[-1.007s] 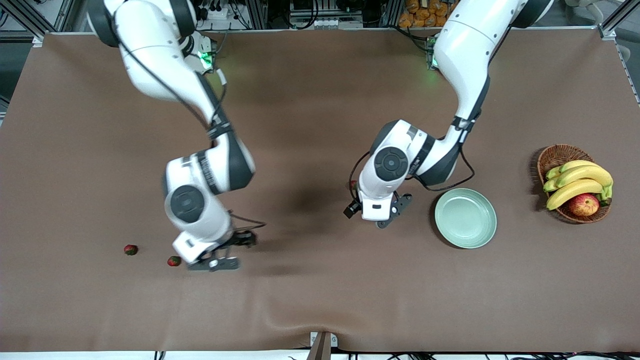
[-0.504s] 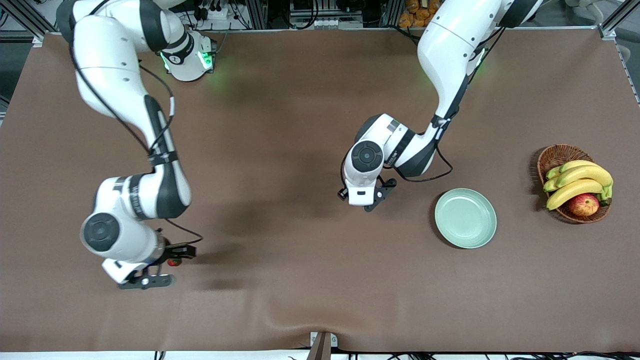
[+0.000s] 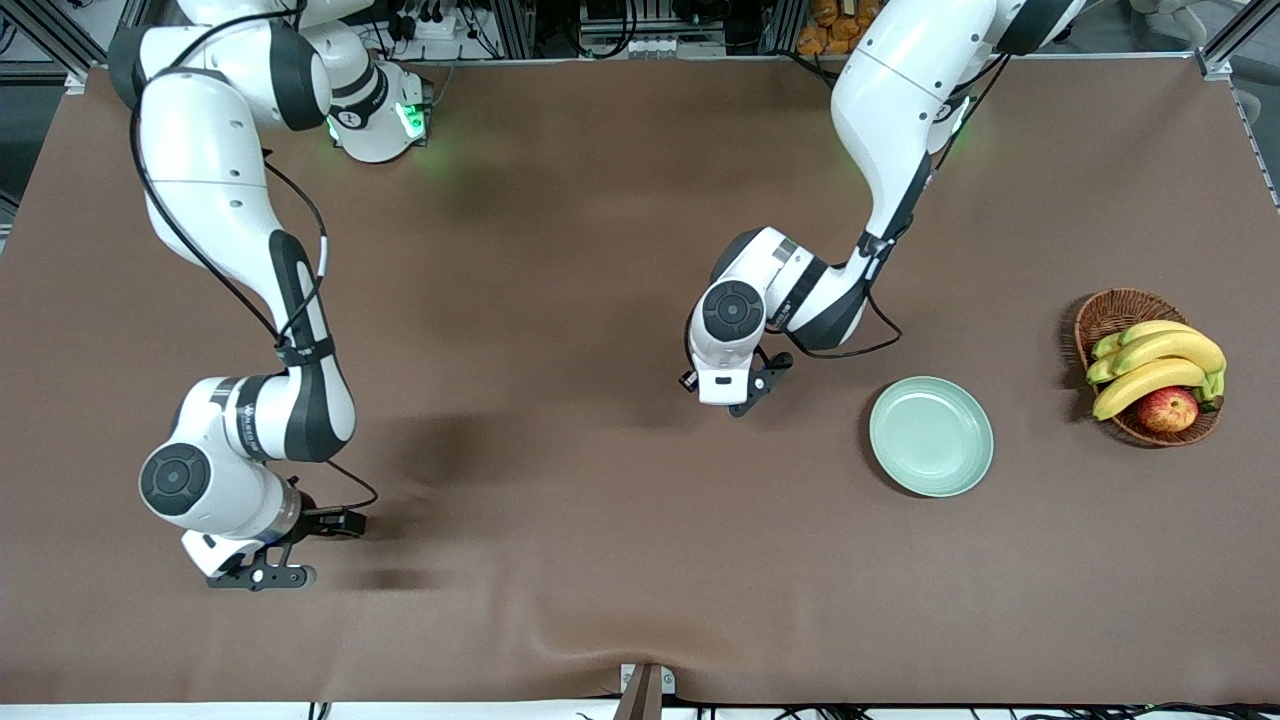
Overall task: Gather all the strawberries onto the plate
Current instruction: 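Place the strawberry on the plate while the right gripper reaches another, then grasp the second strawberry with the right gripper and lift it, then carry the strawberry to mid-table while the left gripper comes to take it, then hand the strawberry to the left gripper while the right gripper returns, then lower the strawberry onto the plate and open the left gripper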
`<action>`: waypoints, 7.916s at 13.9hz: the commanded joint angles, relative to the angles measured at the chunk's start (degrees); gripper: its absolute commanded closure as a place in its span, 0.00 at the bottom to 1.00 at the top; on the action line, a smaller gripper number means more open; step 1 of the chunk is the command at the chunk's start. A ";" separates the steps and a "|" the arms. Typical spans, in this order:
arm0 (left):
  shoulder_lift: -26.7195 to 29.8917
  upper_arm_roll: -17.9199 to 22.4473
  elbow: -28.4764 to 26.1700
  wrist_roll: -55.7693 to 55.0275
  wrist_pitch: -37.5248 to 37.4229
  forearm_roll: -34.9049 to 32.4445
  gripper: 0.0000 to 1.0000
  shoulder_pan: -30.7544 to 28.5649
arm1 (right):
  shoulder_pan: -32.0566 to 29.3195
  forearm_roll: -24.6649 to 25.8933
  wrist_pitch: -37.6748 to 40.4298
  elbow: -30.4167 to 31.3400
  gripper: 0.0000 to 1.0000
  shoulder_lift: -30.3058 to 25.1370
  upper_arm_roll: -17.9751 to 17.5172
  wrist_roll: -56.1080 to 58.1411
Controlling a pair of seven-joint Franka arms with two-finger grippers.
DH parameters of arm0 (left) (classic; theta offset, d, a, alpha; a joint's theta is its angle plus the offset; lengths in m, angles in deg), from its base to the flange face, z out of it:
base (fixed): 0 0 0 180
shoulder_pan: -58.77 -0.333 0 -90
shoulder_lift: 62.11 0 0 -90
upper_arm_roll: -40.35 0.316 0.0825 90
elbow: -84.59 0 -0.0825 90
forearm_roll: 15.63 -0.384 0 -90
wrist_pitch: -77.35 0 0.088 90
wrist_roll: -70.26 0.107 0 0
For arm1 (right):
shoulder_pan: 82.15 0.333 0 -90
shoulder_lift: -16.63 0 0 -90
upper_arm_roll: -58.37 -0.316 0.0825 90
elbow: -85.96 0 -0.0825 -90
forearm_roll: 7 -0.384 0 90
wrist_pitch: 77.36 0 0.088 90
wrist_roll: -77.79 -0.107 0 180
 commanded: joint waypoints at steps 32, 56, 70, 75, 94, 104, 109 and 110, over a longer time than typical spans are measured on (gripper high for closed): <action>8.06 -0.04 0.29 36.91 -7.21 -0.50 0.00 -31.39 | -1.50 -2.95 -1.15 1.27 1.00 2.10 -0.90 -0.99; 3.84 -3.47 4.33 13.44 -5.81 1.61 0.00 -25.50 | 34.89 -3.39 -16.09 -3.64 1.00 4.98 -3.70 -4.76; 1.12 -3.47 4.60 9.67 0.34 1.43 0.00 -19.01 | 33.58 -2.33 -5.75 -3.03 0.00 -1.94 -0.29 -5.38; -1.95 -2.95 8.89 9.57 4.39 0.90 0.00 -11.10 | 31.72 -2.42 6.13 -3.03 0.00 -4.41 11.90 -5.03; -10.22 -1.18 12.33 10.10 13.53 -5.25 0.68 -1.15 | 2.37 -10.85 5.29 5.83 0.00 -2.74 16.77 12.88; 1.19 -1.80 11.28 16.67 0.99 -4.99 1.00 -11.77 | 1.05 -11.29 -4.05 15.07 0.00 -2.56 12.73 22.04; 5.86 -4.35 4.09 29.48 -7.21 -2.61 1.00 -27.14 | -2.90 -12.09 -6.25 14.90 0.00 -2.39 9.74 22.13; 5.77 -4.26 2.59 33.35 -7.21 -2.87 1.00 -29.69 | -3.51 -12.09 -6.25 14.81 0.00 -2.39 9.13 22.13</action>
